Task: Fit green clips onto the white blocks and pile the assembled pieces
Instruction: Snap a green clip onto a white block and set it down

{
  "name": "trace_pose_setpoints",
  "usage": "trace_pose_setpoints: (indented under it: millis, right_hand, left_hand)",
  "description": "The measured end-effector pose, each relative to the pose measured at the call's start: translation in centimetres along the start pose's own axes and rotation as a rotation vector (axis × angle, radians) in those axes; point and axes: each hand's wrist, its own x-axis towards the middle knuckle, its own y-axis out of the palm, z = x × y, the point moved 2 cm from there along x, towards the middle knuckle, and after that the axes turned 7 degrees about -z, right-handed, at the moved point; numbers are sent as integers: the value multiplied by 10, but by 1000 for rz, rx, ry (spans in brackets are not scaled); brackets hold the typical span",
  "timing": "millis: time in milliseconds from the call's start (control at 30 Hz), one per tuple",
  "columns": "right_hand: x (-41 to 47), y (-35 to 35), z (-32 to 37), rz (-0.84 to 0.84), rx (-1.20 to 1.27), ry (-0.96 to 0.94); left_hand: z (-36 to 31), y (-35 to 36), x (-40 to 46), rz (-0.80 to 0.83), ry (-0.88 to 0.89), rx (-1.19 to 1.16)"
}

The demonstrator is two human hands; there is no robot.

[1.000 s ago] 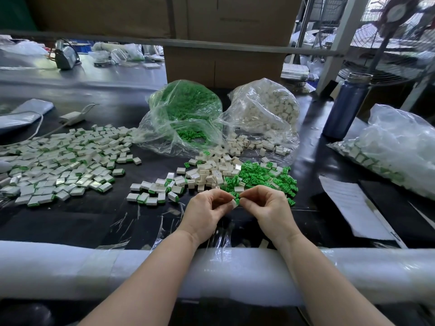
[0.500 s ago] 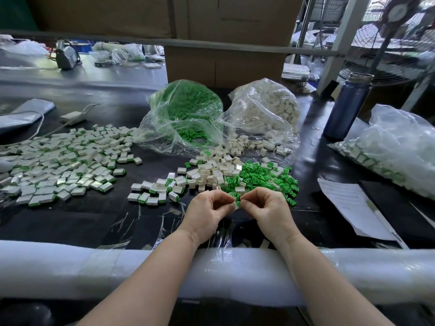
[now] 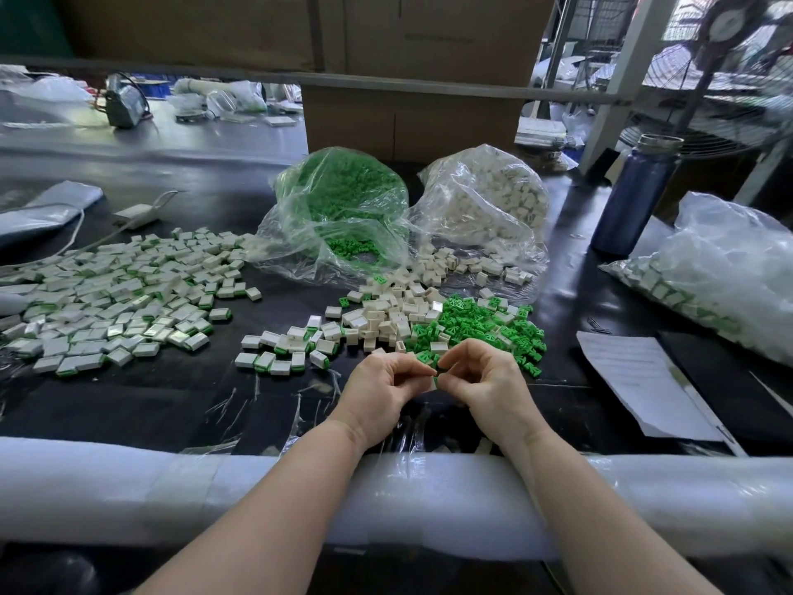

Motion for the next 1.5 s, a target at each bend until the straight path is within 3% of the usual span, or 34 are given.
trace_pose_setpoints:
  millis: [733,1067,1233,1500]
  right_hand:
    - [1,-2,0,162,61,56]
    - [4,-3,-5,14,181,105]
    - [3,-4,-4,-7,264,108]
    - [2,1,-3,13,139,114]
  left_hand:
    - [-7,1,-5,120,150,150]
    - [-5,2,-5,24,162,167]
    - [0,2,-1,-2,61,77]
    - [1,-2,0,13,-1,-9]
